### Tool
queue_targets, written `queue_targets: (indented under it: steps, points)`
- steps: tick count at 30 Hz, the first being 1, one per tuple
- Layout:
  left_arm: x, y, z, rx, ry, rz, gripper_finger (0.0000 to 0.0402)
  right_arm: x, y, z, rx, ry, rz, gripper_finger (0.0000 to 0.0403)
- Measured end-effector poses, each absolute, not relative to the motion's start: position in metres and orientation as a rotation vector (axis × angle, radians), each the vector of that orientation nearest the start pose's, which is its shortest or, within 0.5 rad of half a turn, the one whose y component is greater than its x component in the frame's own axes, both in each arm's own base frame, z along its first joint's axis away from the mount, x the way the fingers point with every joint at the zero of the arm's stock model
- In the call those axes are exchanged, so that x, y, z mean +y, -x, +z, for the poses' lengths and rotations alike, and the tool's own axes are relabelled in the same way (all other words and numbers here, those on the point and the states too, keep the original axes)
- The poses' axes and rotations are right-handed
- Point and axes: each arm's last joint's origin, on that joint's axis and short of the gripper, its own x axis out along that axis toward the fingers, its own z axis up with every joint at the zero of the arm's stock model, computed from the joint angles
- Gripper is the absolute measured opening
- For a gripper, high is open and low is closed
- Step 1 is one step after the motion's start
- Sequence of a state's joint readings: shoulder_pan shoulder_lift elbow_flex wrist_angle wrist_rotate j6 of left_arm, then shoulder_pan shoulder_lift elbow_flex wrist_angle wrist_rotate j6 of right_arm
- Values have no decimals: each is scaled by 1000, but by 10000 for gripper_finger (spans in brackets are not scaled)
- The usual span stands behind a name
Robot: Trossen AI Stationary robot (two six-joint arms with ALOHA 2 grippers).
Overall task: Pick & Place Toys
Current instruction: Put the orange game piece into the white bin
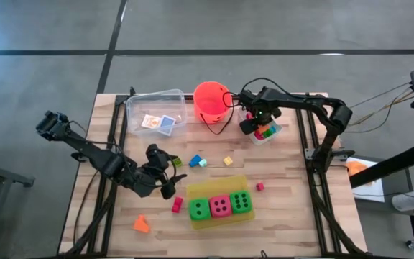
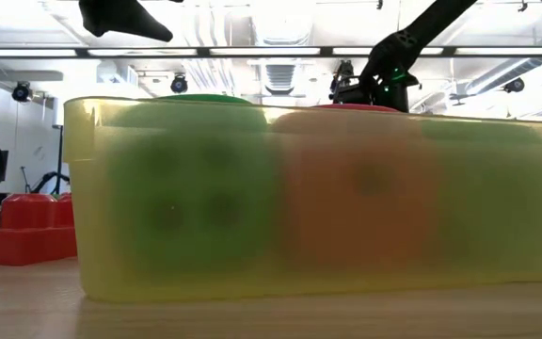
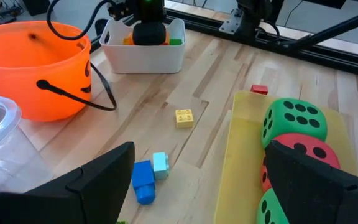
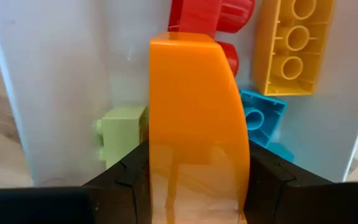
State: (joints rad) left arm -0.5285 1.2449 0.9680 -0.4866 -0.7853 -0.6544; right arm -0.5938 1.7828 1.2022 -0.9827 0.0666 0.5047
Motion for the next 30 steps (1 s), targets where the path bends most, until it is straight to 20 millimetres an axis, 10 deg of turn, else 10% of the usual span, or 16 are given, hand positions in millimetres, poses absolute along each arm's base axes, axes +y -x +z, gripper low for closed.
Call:
queue_targets:
  steps: [30]
  points:
    - [-108, -226, 280, 508, 150, 426, 346, -176, -257, 192, 1374, -730, -864, 223]
